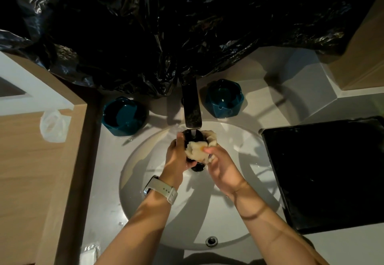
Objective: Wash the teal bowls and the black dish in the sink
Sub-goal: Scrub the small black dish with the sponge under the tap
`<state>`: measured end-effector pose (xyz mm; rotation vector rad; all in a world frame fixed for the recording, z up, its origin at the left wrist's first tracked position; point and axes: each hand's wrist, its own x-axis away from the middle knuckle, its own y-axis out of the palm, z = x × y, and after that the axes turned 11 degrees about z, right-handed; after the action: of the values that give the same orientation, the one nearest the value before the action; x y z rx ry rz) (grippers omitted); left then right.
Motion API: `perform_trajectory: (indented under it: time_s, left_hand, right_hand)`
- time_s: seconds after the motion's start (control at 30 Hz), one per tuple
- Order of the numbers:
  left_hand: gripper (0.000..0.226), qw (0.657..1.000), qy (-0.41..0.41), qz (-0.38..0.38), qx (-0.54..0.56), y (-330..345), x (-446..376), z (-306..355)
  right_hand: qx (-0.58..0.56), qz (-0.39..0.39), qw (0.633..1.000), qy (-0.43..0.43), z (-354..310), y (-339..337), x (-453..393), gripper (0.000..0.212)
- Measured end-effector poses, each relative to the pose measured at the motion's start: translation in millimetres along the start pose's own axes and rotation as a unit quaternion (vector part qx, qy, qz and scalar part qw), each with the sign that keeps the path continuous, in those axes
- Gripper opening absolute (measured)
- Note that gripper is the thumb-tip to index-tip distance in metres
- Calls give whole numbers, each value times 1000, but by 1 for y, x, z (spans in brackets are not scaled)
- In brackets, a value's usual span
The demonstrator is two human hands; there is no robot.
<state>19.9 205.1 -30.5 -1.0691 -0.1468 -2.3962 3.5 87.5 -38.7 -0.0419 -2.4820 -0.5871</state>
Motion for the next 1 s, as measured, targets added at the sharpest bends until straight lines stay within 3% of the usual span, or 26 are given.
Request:
perform_trajectory:
  time_s: [0.1,0.27,0.37,0.47,0.53,0.7,0.8,0.87,1.0]
  left_hand:
    - [44,999,28,3,16,2,6,-13]
    - [53,996,-47,-38,61,5,0,3]
    - [54,998,-31,-54,30,6,0,7]
    - [51,999,9,-16,-38,9,4,0]
    - [46,996,49,-26,-65,8,9,-5]
    - [37,968,168,-81,-167,-11,3,2]
    - [28,964,205,-95,-136,-11,-1,7]
    - [33,975,185,-51,-115,-6,-2,7]
    - [34,999,25,22,-26,0,-8,-1]
  right_hand:
    - [42,32,998,18,-10,10,-6,55]
    - [82,23,995,-49,3,9,-4,45]
    - [100,21,992,-74,8,3,-4,40]
    - [60,104,993,-16,-4,9,-11,55]
    - [24,131,991,20,-12,12,-18,51]
    - [-5,129,991,47,-22,12,-22,34]
    - [-11,99,991,85,-20,16,-21,45]
    - [5,87,993,79,-14,20,-14,47]
    - [-5,70,997,11,12,17,4,48]
